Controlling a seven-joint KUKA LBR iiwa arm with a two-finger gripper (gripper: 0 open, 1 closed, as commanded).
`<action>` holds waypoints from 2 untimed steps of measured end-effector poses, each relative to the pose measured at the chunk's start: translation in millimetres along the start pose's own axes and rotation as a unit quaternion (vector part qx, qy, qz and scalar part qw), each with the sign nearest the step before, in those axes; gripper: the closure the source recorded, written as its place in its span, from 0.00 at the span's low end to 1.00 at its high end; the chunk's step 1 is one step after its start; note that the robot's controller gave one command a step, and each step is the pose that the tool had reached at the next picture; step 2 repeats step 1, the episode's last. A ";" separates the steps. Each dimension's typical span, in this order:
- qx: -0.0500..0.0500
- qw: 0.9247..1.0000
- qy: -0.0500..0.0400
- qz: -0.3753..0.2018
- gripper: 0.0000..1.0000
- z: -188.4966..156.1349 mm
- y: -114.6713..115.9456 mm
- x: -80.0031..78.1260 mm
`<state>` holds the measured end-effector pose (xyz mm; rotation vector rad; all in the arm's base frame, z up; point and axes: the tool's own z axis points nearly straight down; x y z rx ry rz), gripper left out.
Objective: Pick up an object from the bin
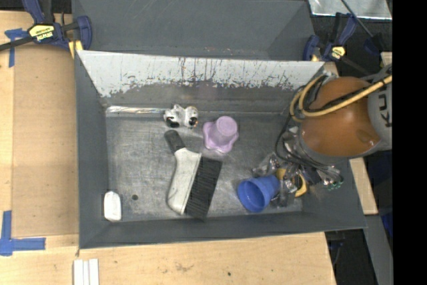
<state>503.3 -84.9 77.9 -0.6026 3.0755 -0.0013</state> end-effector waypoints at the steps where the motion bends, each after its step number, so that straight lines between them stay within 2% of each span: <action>1: 0.000 1.000 0.002 -0.009 1.00 -146.2 2.8 -4.4; 2: 0.000 1.000 0.002 -0.009 1.00 -146.2 2.8 -4.4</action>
Offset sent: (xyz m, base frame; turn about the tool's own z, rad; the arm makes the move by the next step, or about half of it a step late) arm 0.0000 0.0000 0.0000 0.0000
